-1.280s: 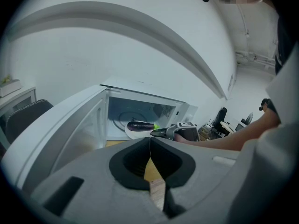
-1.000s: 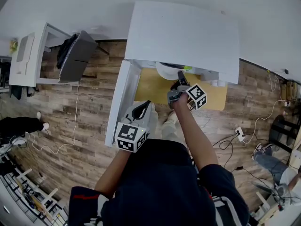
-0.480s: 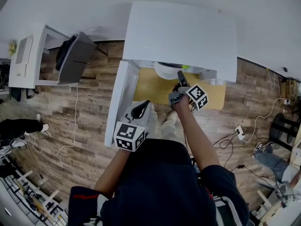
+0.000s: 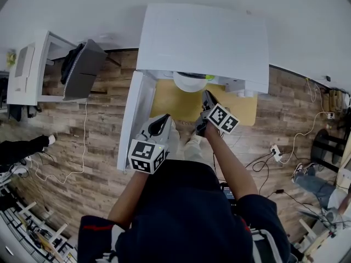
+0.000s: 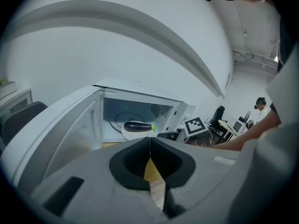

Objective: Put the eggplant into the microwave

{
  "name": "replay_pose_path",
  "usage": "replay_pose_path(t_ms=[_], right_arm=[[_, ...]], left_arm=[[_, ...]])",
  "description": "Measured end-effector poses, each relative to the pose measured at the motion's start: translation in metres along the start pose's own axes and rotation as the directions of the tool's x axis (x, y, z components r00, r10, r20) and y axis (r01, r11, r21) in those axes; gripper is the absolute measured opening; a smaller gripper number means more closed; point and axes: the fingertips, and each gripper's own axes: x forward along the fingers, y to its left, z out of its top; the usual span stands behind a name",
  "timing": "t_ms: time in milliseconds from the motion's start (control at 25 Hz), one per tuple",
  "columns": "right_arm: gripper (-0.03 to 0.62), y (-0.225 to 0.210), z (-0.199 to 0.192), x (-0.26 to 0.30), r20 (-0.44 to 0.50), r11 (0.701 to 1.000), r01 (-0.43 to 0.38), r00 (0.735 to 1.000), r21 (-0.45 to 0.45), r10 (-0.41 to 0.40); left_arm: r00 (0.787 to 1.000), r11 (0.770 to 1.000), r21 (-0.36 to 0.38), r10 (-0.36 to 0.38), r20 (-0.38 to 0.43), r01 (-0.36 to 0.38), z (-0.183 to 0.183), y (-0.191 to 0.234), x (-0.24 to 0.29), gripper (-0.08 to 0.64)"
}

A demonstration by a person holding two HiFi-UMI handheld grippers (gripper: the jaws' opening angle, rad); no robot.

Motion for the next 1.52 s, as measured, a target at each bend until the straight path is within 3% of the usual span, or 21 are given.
replay_pose_path(t_ms=[200,480,680,1520], right_arm=[[0.018,0.018,-0.013,0.000,-0.069,0.968,-0.014,0.998,-0.250,-0.003],[0.012,0.040,-0.045,0.008,-0.179,0.883,-0.053,0.983,-0.465,-0.035],[0.012,0.044,-0.058,0.016,-0.205,0.860,-0.057,0.977,-0.506,-0.056],[0.012,0.046,-0.040,0.045,-0.174,0.871,-0.031,0.983,-0.490,-0.063]], left_arm=[[1.000,1.000,-0.007,0.010,0.003,-0.010,0.000,0.000,0.000,0.017],[1.000,1.000,-0.016,0.019,0.003,-0.019,-0.007,0.002,-0.006,0.017],[1.000,1.000,-0.023,0.019,0.004,-0.019,-0.010,0.003,-0.011,0.017],[1.000,0.999,-0.048,-0.009,-0.025,0.007,-0.025,0.008,-0.013,0.017]])
